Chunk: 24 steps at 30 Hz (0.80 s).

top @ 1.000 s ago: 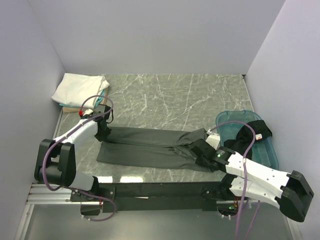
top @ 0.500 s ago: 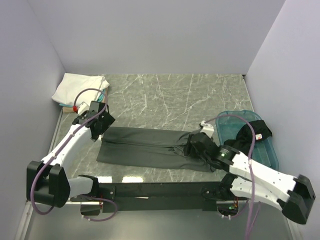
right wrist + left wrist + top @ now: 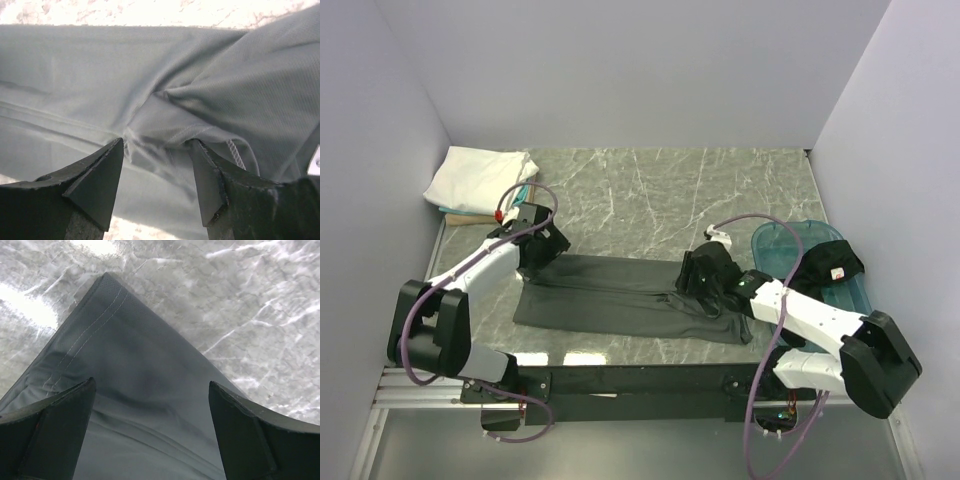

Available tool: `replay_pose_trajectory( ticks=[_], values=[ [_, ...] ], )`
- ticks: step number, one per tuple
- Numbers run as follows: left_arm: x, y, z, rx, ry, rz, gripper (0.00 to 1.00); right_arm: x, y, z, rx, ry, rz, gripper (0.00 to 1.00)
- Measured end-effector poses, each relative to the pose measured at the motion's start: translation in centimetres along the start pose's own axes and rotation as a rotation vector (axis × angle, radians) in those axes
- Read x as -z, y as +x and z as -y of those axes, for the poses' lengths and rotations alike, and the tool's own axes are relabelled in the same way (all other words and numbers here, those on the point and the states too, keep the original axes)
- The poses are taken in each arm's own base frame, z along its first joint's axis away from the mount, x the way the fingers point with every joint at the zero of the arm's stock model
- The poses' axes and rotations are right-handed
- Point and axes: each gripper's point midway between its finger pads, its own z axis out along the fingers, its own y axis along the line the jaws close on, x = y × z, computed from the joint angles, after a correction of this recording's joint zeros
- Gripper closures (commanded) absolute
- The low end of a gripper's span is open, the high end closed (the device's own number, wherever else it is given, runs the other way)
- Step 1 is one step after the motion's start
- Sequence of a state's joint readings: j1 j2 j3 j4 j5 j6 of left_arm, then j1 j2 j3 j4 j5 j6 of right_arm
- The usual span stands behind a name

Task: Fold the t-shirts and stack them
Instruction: Fold the tshirt

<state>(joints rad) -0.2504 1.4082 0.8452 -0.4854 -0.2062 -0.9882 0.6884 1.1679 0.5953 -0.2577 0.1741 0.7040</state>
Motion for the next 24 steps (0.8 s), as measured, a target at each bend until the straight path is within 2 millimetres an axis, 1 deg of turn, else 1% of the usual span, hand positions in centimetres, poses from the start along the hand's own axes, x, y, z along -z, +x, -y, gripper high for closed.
replay_pose_trajectory(
  ticks=[5,9,12,13,15,16,18,19,22,24],
  values=[
    [-1.0,0.7,-0.5,-0.008,-0.028,-0.022,0.01,-1.2,0.2,0.9,0.013,-0.003,-0.01,0.38],
    [-1.3,0.9,-0.7,-0.011,-0.038,-0.028,0.0,-1.6,0.0,0.6,0.032,-0.025,-0.007,0.42],
    [-1.3,0.8,-0.8,-0.01,-0.039,-0.026,0.01,-1.6,-0.4,-0.4,0.035,-0.076,0.003,0.5],
    [-1.3,0.8,-0.8,-0.01,-0.039,-0.026,0.0,-1.6,-0.5,-0.7,0.035,-0.093,0.006,0.59],
    [-1.3,0.8,-0.8,-0.01,-0.039,-0.026,0.0,-1.6,-0.4,-1.1,0.04,-0.114,0.002,0.69],
    [-1.3,0.8,-0.8,-0.01,-0.04,-0.026,0.0,-1.5,-0.4,-1.3,0.039,-0.123,0.0,0.77],
    [-1.3,0.8,-0.8,-0.01,-0.04,-0.026,0.01,-1.5,-0.4,-1.4,0.042,-0.131,-0.001,0.83],
    [-1.3,0.8,-0.8,-0.01,-0.04,-0.026,0.01,-1.5,-0.4,-1.3,0.042,-0.128,-0.002,0.89],
    [-1.2,0.9,-0.8,-0.011,-0.042,-0.027,0.01,-1.4,-0.1,-0.9,0.04,-0.105,-0.016,0.97],
    [-1.2,0.8,-0.9,-0.011,-0.047,-0.025,0.01,-1.2,0.1,-0.5,0.036,-0.079,-0.033,0.99]
  ],
)
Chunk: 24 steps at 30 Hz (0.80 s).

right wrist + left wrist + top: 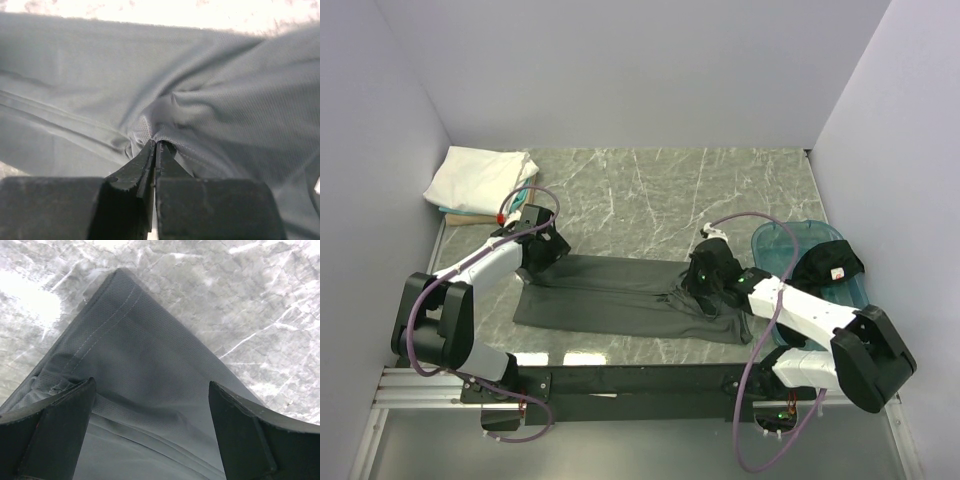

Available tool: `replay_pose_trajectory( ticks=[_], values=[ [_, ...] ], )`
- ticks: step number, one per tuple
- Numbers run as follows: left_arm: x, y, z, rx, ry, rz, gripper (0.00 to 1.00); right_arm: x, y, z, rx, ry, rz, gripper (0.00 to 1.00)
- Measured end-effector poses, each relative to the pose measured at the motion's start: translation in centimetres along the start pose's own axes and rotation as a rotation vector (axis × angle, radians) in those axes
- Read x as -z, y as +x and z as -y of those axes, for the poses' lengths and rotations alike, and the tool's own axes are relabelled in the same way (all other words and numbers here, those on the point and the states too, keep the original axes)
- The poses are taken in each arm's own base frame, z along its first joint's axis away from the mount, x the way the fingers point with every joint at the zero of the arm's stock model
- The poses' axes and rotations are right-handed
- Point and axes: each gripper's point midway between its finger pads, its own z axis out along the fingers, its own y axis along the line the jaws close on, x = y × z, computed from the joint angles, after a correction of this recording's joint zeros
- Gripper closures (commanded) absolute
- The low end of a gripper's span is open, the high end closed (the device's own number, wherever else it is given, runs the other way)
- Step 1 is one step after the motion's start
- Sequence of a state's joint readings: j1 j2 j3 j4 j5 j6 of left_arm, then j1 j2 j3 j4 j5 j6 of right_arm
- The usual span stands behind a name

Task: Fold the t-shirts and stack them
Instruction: Fold the tshirt

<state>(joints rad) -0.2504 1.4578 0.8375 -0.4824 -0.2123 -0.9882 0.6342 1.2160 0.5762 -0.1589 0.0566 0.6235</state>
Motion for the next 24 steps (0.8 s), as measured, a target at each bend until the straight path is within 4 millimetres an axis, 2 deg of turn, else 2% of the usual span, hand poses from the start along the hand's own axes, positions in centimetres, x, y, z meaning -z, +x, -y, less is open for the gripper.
replay_pose_trajectory(
  ticks=[3,8,11,12,13,14,15,17,20,24],
  values=[
    [0.0,-0.1,-0.3,-0.002,-0.014,0.006,0.01,0.8,0.0,0.0,-0.017,0.023,-0.031,1.0],
    [0.0,-0.2,-0.9,-0.005,-0.041,0.017,0.0,3.2,0.2,-1.6,-0.06,-0.046,-0.076,0.98],
    [0.0,-0.2,-1.2,-0.007,-0.053,0.021,0.01,4.6,0.6,-2.6,-0.098,-0.099,-0.101,0.82],
    [0.0,-0.2,-1.2,-0.008,-0.056,0.02,0.01,4.9,0.6,-2.9,-0.109,-0.113,-0.107,0.75],
    [0.0,-0.2,-1.3,-0.008,-0.056,0.019,0.01,5.1,0.7,-3.2,-0.126,-0.128,-0.115,0.62],
    [0.0,-0.2,-1.3,-0.008,-0.057,0.02,0.01,5.3,0.9,-3.5,-0.143,-0.142,-0.124,0.59],
    [0.1,-0.2,-1.3,-0.008,-0.057,0.02,0.01,5.4,1.0,-3.8,-0.155,-0.157,-0.133,0.51],
    [0.1,-0.3,-1.4,-0.008,-0.062,0.023,0.01,5.4,1.7,-4.1,-0.18,-0.181,-0.158,0.44],
    [0.2,-0.4,-1.7,-0.01,-0.072,0.03,0.01,5.4,2.8,-3.9,-0.198,-0.183,-0.197,0.42],
    [0.3,-0.5,-1.9,-0.011,-0.081,0.037,0.01,5.8,2.9,-3.0,-0.191,-0.145,-0.187,0.36]
  ],
)
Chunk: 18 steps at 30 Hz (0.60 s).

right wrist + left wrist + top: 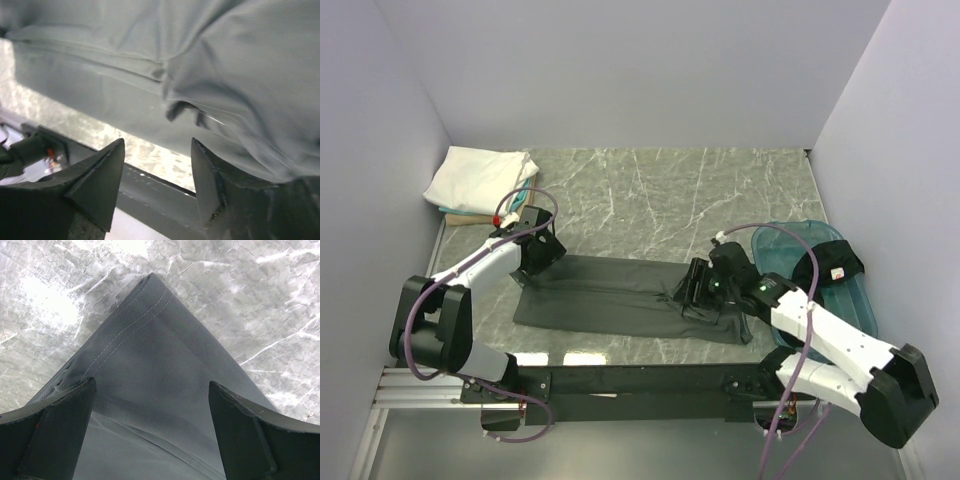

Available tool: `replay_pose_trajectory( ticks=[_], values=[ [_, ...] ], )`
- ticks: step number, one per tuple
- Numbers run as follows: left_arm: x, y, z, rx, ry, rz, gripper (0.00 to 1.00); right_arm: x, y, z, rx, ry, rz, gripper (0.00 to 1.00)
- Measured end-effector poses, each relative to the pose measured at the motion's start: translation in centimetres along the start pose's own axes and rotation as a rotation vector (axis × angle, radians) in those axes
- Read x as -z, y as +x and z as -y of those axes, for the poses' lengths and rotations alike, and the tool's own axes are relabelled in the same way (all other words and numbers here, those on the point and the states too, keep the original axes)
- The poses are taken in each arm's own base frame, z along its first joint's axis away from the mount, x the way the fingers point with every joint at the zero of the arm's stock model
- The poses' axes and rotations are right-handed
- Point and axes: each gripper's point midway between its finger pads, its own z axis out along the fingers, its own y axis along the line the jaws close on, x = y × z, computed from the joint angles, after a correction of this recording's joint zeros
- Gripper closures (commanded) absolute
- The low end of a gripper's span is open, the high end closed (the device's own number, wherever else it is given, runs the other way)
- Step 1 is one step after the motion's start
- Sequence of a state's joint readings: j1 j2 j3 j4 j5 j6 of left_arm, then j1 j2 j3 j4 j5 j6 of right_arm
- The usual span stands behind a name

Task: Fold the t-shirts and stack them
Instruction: Fold the tshirt

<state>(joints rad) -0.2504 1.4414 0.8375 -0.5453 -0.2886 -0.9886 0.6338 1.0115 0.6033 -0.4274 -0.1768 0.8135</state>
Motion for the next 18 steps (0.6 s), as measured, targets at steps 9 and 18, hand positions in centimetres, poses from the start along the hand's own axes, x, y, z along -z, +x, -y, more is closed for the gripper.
replay_pose_trajectory(
  ticks=[9,18],
  values=[
    [0.1,-0.1,0.0,0.0,0.003,0.002,0.01,3.2,-5.2,1.7,0.036,0.165,0.221,0.17],
    [0.2,-0.2,0.1,-0.001,0.006,0.006,0.01,0.1,-7.0,6.9,0.133,0.509,0.205,0.1]
  ],
)
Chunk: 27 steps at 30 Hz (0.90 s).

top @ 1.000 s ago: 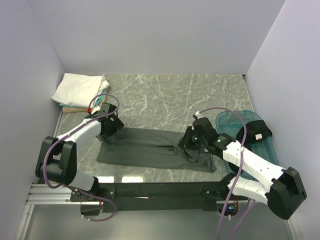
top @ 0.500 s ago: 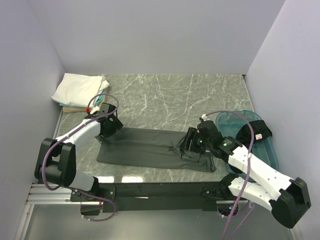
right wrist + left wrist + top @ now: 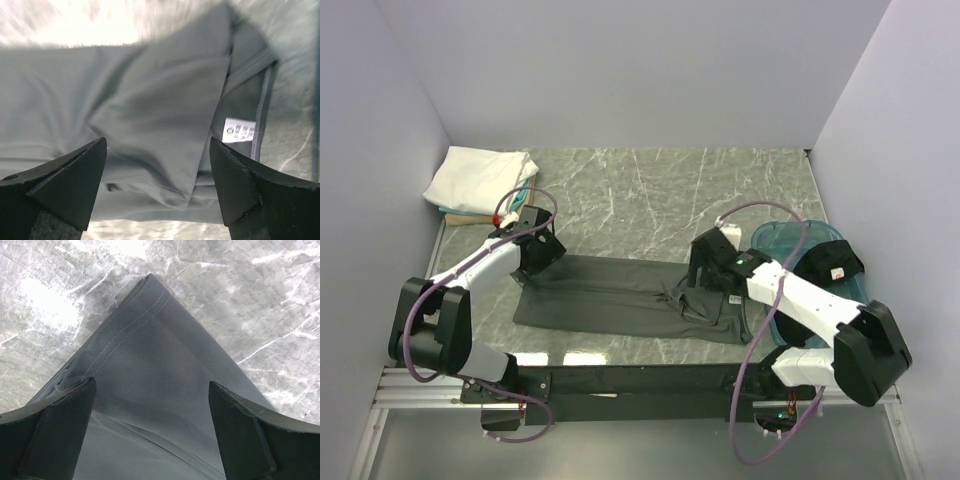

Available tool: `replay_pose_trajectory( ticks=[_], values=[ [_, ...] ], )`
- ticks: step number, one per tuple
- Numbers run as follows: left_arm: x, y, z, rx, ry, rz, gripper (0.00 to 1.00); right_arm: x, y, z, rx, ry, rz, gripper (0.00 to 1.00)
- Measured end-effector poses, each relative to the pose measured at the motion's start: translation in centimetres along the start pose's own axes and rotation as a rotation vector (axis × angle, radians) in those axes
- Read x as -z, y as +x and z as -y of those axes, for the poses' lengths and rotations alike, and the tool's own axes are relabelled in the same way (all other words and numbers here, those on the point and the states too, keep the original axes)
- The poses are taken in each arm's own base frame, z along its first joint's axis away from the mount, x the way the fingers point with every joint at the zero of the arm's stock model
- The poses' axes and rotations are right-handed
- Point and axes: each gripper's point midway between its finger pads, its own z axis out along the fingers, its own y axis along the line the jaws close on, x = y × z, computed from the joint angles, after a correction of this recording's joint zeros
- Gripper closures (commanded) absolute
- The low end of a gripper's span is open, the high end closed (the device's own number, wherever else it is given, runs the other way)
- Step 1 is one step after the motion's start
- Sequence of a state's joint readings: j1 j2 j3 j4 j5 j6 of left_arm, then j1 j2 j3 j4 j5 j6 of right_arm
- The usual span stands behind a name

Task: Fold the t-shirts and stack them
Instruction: Fold the tshirt

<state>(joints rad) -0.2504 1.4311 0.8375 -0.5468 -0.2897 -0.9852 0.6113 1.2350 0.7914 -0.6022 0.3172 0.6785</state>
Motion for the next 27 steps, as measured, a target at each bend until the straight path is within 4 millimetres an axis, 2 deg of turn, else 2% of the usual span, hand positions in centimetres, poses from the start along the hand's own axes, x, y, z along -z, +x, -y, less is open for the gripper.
replay_pose_trajectory(
  ticks=[2,7,11,22,27],
  values=[
    [0.0,0.0,0.0,0.0,0.002,0.001,0.01,-0.7,1.8,-0.1,0.062,0.005,-0.038,0.09],
    [0.0,-0.1,-0.2,0.0,-0.008,0.008,0.0,-1.5,5.6,-2.1,0.201,-0.041,-0.096,0.08],
    [-0.1,-0.2,-0.7,-0.004,-0.03,0.017,0.01,-2.5,8.0,-1.8,0.246,-0.016,-0.15,0.08],
    [-1.1,0.9,-2.3,-0.022,-0.086,0.0,0.01,-3.1,7.8,-2.4,0.21,-0.043,-0.146,0.07],
    [-1.5,1.2,-2.6,-0.029,-0.105,-0.012,0.01,-4.4,5.7,-2.6,0.215,-0.038,-0.16,0.07]
  ],
)
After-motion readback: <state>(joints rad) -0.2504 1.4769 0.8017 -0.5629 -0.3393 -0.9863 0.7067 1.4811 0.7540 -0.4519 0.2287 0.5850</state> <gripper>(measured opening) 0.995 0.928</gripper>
